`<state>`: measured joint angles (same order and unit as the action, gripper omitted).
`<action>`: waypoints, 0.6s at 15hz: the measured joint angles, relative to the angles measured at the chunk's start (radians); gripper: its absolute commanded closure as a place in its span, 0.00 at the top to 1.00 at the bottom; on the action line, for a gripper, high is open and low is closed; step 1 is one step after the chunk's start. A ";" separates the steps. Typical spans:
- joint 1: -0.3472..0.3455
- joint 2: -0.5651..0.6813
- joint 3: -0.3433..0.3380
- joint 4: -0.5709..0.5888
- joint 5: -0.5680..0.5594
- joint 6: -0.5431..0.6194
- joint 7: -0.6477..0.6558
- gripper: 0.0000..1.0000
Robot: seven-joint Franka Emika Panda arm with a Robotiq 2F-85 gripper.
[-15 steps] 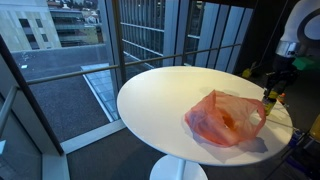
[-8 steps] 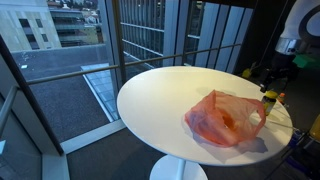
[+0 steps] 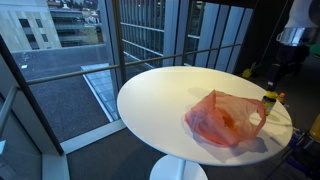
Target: Remove the bottle with a yellow cap from the plastic bag and put it on the table
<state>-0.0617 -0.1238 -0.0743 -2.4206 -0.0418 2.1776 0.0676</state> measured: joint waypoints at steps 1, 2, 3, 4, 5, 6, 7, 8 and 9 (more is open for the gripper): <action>0.004 -0.017 0.003 -0.001 0.003 -0.024 -0.013 1.00; 0.008 -0.035 0.005 -0.003 0.003 -0.045 -0.019 1.00; 0.012 -0.054 0.008 -0.006 0.003 -0.066 -0.024 1.00; 0.015 -0.075 0.012 -0.009 0.003 -0.085 -0.026 1.00; 0.018 -0.095 0.016 -0.012 0.003 -0.104 -0.027 1.00; 0.021 -0.116 0.020 -0.016 0.003 -0.122 -0.027 1.00; 0.023 -0.136 0.023 -0.018 0.003 -0.142 -0.027 1.00; 0.025 -0.157 0.027 -0.020 0.003 -0.159 -0.027 1.00; 0.026 -0.178 0.031 -0.022 0.003 -0.178 -0.027 1.00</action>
<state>-0.0354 -0.3015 -0.0437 -2.4426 -0.0384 2.0001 0.0408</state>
